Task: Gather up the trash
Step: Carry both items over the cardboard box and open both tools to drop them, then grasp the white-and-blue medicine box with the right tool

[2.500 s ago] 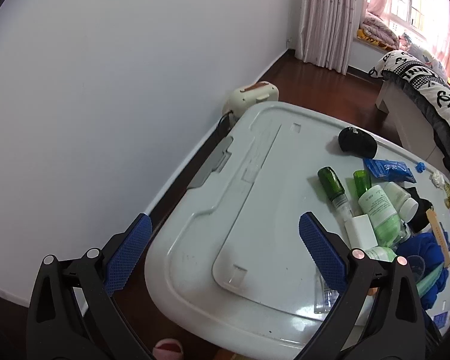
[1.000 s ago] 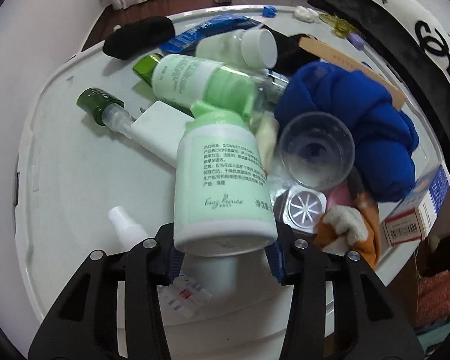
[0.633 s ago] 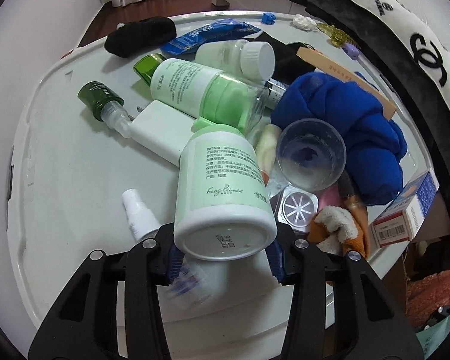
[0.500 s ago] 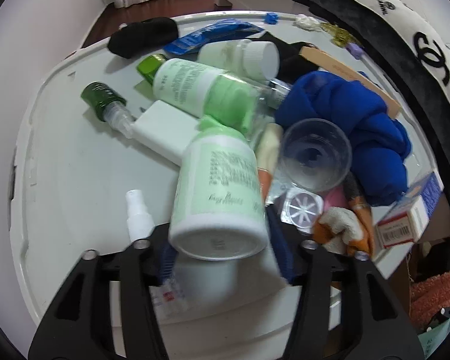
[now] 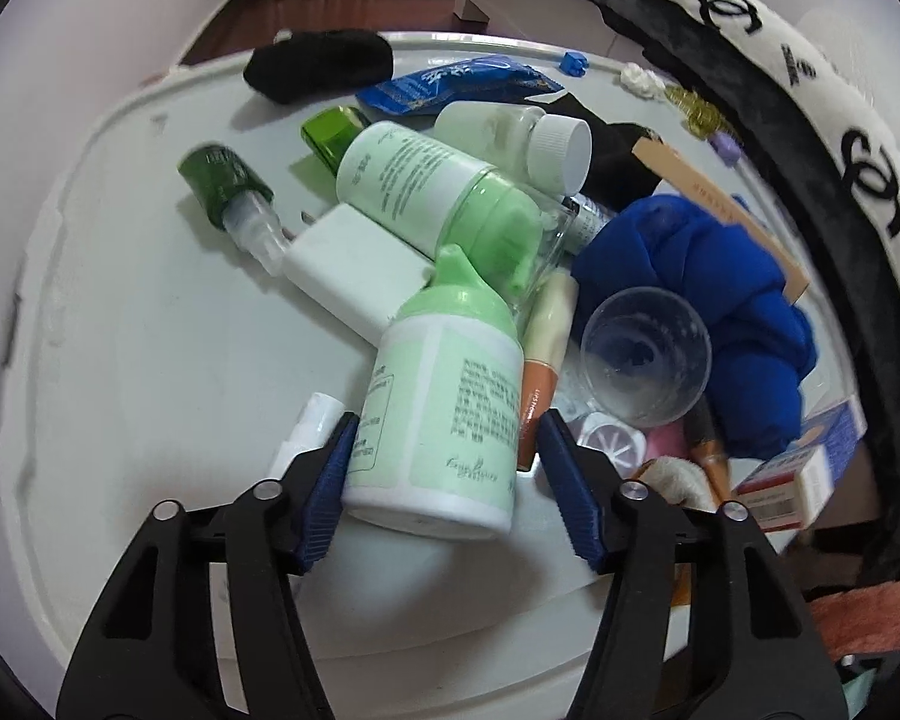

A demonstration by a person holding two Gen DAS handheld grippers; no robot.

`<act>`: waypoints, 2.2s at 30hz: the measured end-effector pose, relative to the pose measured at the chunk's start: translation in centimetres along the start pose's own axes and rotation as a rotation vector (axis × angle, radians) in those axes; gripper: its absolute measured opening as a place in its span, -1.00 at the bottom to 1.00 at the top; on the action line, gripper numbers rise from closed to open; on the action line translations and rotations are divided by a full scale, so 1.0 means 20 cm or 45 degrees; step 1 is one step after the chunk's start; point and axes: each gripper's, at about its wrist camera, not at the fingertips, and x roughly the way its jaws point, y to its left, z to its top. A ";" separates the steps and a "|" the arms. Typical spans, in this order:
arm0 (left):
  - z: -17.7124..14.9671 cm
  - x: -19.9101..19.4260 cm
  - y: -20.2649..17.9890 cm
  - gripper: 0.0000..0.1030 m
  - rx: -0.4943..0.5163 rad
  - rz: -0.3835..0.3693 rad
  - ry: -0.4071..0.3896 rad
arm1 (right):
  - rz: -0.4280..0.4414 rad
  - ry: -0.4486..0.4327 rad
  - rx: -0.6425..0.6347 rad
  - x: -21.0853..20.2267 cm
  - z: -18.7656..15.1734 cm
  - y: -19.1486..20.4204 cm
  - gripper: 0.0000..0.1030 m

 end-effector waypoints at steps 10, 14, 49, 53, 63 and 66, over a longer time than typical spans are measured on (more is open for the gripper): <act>0.01 -0.05 0.05 -0.10 -0.109 -0.105 -0.032 | -0.030 0.044 -0.015 0.07 -0.02 0.00 -0.39; 0.01 -0.16 0.01 -0.10 -0.081 -0.116 -0.096 | -0.049 0.067 -0.016 0.10 -0.02 -0.01 -0.39; -0.98 -0.02 -0.32 0.48 0.126 0.267 0.322 | -0.330 0.349 0.217 0.27 -0.22 -0.22 0.38; -0.89 -0.24 -0.33 0.55 0.115 0.286 0.035 | -0.367 0.198 0.148 0.11 -0.16 -0.17 0.52; -0.81 -0.46 -0.23 0.59 -0.067 0.277 -0.224 | -0.467 -0.190 -0.250 -0.24 0.03 0.00 0.78; -0.83 -0.44 -0.22 0.60 -0.086 0.263 -0.198 | -0.405 -0.159 -0.432 -0.20 0.12 -0.03 0.88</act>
